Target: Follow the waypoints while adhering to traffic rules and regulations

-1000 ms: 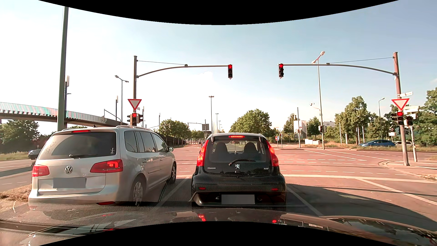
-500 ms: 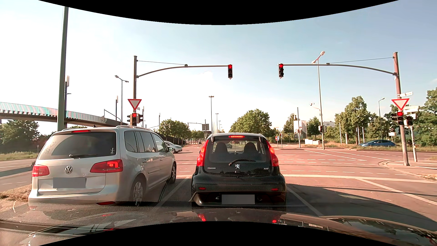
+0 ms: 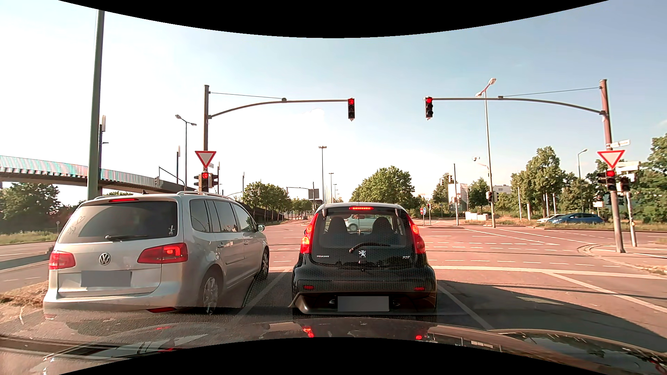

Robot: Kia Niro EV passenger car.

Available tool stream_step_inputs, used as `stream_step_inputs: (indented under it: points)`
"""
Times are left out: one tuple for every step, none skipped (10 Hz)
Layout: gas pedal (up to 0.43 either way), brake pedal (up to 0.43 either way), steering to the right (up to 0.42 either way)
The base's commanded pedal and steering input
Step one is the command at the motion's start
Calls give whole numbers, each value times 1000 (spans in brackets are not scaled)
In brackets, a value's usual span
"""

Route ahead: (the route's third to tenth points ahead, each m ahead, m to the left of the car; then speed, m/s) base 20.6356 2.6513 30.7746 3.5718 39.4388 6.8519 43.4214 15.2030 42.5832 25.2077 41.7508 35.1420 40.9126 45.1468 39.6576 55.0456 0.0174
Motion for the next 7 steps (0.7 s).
stream_step_inputs:
  points:
    - [0, 262, -31]
    - [0, 262, -31]
    - [0, 262, -31]
    - [0, 262, -31]
    - [0, 262, -31]
    - [0, 262, -31]
    - [0, 262, -32]
